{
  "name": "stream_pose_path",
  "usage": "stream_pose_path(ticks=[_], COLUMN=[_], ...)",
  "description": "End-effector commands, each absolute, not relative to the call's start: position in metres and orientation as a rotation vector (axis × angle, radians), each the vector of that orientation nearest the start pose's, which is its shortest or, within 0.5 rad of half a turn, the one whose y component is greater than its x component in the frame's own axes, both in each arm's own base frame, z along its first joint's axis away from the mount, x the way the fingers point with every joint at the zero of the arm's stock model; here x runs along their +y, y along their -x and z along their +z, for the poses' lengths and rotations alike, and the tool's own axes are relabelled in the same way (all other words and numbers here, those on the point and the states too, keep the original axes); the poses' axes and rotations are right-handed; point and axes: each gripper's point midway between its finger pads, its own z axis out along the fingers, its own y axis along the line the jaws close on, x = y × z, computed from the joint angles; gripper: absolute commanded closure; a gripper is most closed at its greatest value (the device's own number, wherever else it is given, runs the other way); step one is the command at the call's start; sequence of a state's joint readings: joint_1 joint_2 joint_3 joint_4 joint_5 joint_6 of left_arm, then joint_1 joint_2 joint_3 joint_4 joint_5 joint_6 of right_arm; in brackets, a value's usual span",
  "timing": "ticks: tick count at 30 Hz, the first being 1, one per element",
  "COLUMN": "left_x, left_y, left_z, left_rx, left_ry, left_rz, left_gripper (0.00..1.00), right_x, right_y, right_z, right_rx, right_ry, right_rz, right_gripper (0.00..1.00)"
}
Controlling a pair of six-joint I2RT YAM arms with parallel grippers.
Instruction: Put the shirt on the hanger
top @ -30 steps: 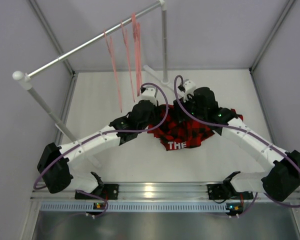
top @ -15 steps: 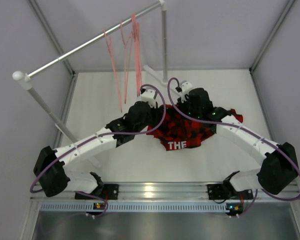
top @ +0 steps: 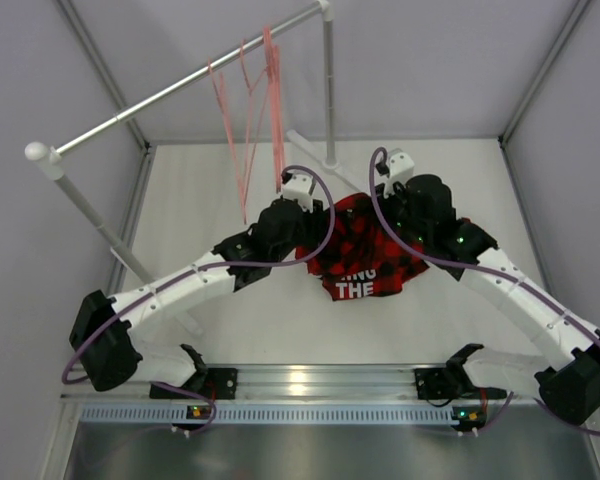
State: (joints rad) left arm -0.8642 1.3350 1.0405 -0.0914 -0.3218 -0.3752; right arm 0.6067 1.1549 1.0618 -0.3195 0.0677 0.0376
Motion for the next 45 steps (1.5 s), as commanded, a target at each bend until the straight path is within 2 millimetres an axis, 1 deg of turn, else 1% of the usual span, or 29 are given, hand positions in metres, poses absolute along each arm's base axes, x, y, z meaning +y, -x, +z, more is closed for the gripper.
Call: stream_pose_path(ticks=[1, 4, 5, 7, 8, 10, 11, 12, 14, 15, 16, 17, 21, 24, 26, 27, 29, 31, 33, 34, 35, 36, 37, 38, 40, 41, 42, 43, 45], left_x=[-0.3, -0.314, -0.319, -0.331, -0.333, -0.336, -0.337, -0.338, -0.34, -0.34, -0.34, -0.339, -0.34, -0.34, -0.34, -0.341, -0.344, -0.345, -0.346, -0.346, -0.344, -0.343, -0.342, -0.341, -0.339, -0.337, -0.334, -0.332, -0.33], left_y=[-0.313, -0.305, -0.304, -0.296, -0.297, -0.301, -0.303, -0.304, -0.306, -0.306, -0.306, -0.307, -0.304, -0.302, -0.301, -0.299, -0.293, -0.288, -0.287, -0.288, -0.286, -0.287, -0.288, -0.288, -0.29, -0.293, -0.295, -0.296, -0.296], left_z=[0.268, 0.279, 0.286, 0.29, 0.287, 0.286, 0.278, 0.276, 0.274, 0.273, 0.274, 0.276, 0.282, 0.288, 0.293, 0.295, 0.299, 0.301, 0.303, 0.306, 0.299, 0.297, 0.295, 0.293, 0.29, 0.289, 0.287, 0.288, 0.293], left_rx=[1.848, 1.792, 1.756, 1.701, 1.705, 1.703, 1.732, 1.736, 1.743, 1.746, 1.746, 1.744, 1.72, 1.705, 1.694, 1.688, 1.674, 1.672, 1.669, 1.664, 1.695, 1.702, 1.707, 1.717, 1.729, 1.737, 1.747, 1.749, 1.742], left_ry=[-0.285, -0.4, -0.426, -0.54, -0.552, -0.578, -0.591, -0.594, -0.592, -0.589, -0.584, -0.578, -0.607, -0.618, -0.623, -0.631, -0.665, -0.689, -0.692, -0.691, -0.703, -0.702, -0.698, -0.696, -0.691, -0.676, -0.666, -0.654, -0.64], left_rz=[-0.541, -0.606, -0.631, -0.674, -0.671, -0.648, -0.634, -0.631, -0.632, -0.632, -0.632, -0.628, -0.643, -0.657, -0.676, -0.692, -0.735, -0.76, -0.772, -0.774, -0.765, -0.761, -0.751, -0.745, -0.729, -0.711, -0.697, -0.689, -0.687], left_gripper=[0.52, 0.43, 0.38, 0.35, 0.34, 0.42, 0.48, 0.67, 0.94, 1.0, 1.0, 1.0, 1.0, 1.0, 1.0, 1.0, 1.0, 1.0, 1.0, 1.0, 1.0, 1.0, 1.0, 1.0, 1.0, 0.97, 0.92, 0.72, 0.47], right_x=[0.208, 0.212, 0.212, 0.211, 0.214, 0.213, 0.213, 0.212, 0.213, 0.215, 0.216, 0.216, 0.22, 0.226, 0.228, 0.228, 0.227, 0.224, 0.225, 0.225, 0.225, 0.225, 0.222, 0.219, 0.215, 0.214, 0.214, 0.213, 0.215], right_y=[-0.303, -0.295, -0.294, -0.292, -0.289, -0.288, -0.288, -0.287, -0.285, -0.285, -0.283, -0.284, -0.287, -0.289, -0.291, -0.296, -0.301, -0.307, -0.311, -0.311, -0.312, -0.312, -0.316, -0.316, -0.317, -0.315, -0.314, -0.312, -0.308], right_z=[0.273, 0.263, 0.26, 0.254, 0.254, 0.253, 0.254, 0.256, 0.258, 0.261, 0.261, 0.261, 0.262, 0.262, 0.259, 0.252, 0.246, 0.234, 0.227, 0.226, 0.226, 0.226, 0.227, 0.23, 0.235, 0.238, 0.239, 0.24, 0.24], right_rx=[1.917, 1.946, 1.953, 1.967, 1.969, 1.971, 1.968, 1.96, 1.952, 1.946, 1.942, 1.939, 1.934, 1.936, 1.946, 1.953, 1.97, 2.002, 2.02, 2.024, 2.026, 2.025, 2.023, 2.017, 2.003, 1.997, 1.997, 2.001, 2.033], right_ry=[0.519, 0.549, 0.553, 0.555, 0.567, 0.569, 0.569, 0.568, 0.58, 0.589, 0.609, 0.616, 0.647, 0.673, 0.677, 0.702, 0.701, 0.696, 0.694, 0.697, 0.695, 0.693, 0.669, 0.654, 0.638, 0.632, 0.621, 0.62, 0.577], right_rz=[0.394, 0.43, 0.429, 0.431, 0.453, 0.452, 0.454, 0.454, 0.461, 0.473, 0.475, 0.475, 0.466, 0.486, 0.49, 0.452, 0.422, 0.378, 0.358, 0.357, 0.355, 0.356, 0.326, 0.316, 0.301, 0.305, 0.314, 0.319, 0.357], right_gripper=[1.0, 1.0, 1.0, 1.0, 1.0, 1.0, 1.0, 1.0, 0.99, 0.89, 0.81, 0.65, 0.5, 0.43, 0.42, 0.41, 0.4, 0.4, 0.42, 0.46, 0.66, 0.79, 0.91, 1.0, 1.0, 1.0, 1.0, 1.0, 1.0])
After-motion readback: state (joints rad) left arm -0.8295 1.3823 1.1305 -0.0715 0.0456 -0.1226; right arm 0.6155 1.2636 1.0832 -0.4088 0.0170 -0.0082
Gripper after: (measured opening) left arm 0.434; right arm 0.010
